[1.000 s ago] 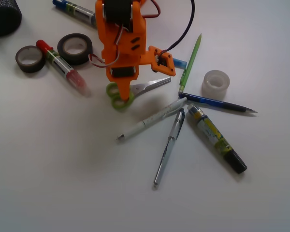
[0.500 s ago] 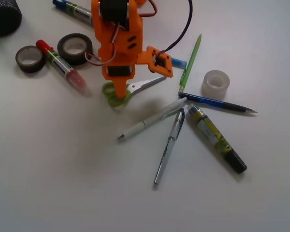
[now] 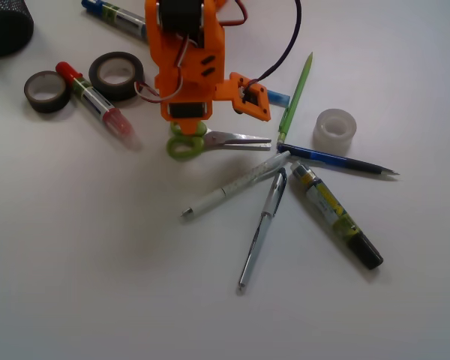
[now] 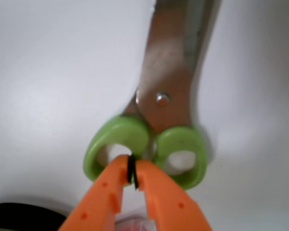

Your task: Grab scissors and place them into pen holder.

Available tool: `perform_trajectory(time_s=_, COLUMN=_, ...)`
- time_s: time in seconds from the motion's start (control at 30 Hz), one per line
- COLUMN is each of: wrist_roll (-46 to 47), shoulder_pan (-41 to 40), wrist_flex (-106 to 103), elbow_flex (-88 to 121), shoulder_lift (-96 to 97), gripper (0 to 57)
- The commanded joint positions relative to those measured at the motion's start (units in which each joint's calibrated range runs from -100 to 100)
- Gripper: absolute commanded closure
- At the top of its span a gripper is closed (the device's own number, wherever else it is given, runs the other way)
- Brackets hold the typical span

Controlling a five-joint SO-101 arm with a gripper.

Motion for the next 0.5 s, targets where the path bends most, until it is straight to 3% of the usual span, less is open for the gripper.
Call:
perform_trajectory(time_s=0.0, wrist_roll=0.00, shoulder_pan=-0.48, wrist_flex=-0.07, elbow_flex=-0.71, shoulder_lift=-2.26, gripper=49.8)
perform_trajectory(time_s=0.07, wrist_roll=0.00, shoulder_pan=-0.48, wrist_flex=0.02, elbow_flex=-0.43, shoulder_lift=-2.34, gripper=40.8)
perform_trajectory(time_s=0.13, wrist_roll=0.00, shoulder_pan=-0.48, wrist_flex=0.11, elbow_flex=-0.43, shoulder_lift=-2.43, gripper=35.7)
perform_trajectory(time_s=0.3, wrist_roll=-0.05, shoulder_pan=-0.40, wrist_flex=0.11, elbow_flex=-0.25, shoulder_lift=-2.43, gripper=41.1)
perform_trajectory(time_s=0.47, wrist_roll=-0.05, shoulder_pan=-0.18, wrist_flex=0.20, elbow_flex=-0.25, shoulder_lift=-2.43, gripper=42.1)
